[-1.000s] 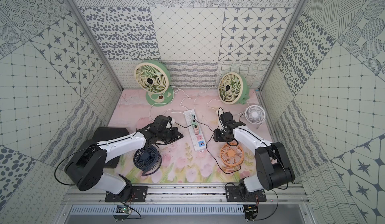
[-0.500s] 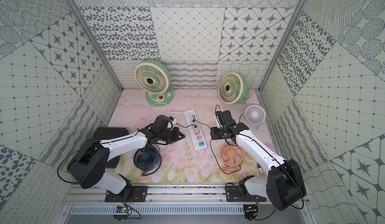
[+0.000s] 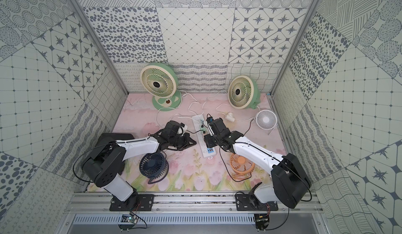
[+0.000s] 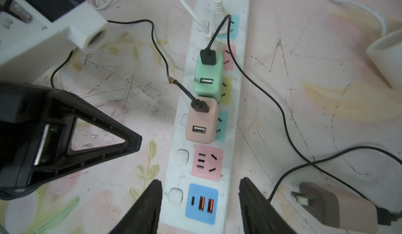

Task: Unplug the desk fan from the power strip
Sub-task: Remove the plug from the socket.

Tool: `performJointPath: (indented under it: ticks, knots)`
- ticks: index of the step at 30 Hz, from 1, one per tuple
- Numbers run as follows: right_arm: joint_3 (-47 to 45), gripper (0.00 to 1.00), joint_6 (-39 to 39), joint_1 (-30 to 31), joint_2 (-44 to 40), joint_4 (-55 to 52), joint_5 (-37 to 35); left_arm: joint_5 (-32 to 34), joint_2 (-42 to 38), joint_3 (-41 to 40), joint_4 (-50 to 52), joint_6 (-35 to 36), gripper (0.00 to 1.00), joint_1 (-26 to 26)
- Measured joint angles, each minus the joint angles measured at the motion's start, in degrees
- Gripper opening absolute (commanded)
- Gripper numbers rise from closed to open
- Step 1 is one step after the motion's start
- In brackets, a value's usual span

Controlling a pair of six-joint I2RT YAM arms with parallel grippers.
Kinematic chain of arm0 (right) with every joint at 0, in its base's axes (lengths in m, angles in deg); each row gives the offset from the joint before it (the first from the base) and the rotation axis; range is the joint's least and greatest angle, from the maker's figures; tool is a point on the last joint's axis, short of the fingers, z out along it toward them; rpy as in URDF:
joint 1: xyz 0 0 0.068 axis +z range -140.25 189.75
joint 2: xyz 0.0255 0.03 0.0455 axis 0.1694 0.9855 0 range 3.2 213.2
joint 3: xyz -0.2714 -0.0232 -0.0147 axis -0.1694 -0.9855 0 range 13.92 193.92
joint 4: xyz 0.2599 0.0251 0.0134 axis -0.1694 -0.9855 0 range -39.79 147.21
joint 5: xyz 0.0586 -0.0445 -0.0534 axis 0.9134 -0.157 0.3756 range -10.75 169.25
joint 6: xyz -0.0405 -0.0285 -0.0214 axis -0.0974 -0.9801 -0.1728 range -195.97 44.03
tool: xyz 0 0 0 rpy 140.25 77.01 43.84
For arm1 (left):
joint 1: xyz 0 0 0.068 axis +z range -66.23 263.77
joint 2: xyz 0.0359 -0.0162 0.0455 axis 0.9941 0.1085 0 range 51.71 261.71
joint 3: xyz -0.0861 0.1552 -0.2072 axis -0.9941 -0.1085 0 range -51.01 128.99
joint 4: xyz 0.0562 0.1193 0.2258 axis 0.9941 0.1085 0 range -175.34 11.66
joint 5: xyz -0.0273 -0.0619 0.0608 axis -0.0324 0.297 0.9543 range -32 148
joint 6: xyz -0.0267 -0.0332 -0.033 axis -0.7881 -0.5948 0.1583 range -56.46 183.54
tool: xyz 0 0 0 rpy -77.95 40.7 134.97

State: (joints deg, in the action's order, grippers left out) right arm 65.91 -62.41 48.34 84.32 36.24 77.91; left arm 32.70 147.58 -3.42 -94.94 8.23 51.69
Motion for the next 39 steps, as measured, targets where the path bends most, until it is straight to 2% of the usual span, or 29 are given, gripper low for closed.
performJointPath:
  ticks: [7,17,27,34,39]
  knots:
    - [1.2,0.57,1.6,0.6,6.9,5.0,-1.4,-0.5,2.0,0.7,-1.6,-0.6,0.00,0.0]
    - [3.8,0.43,3.8,0.6,12.4,9.6,-2.2,-0.5,3.8,1.3,-3.0,-1.3,0.00,0.0]
    - [3.8,0.26,4.5,1.2,13.4,10.2,-4.1,-0.5,5.2,1.9,-3.1,-1.9,0.00,0.0]
    - [3.8,0.10,4.5,1.9,13.4,10.2,-5.8,-0.6,5.9,2.8,-3.4,-2.0,0.00,0.0]
    - [3.8,0.06,4.5,2.2,13.4,10.2,-6.5,-0.6,6.8,4.4,-3.7,-2.0,0.00,0.0]
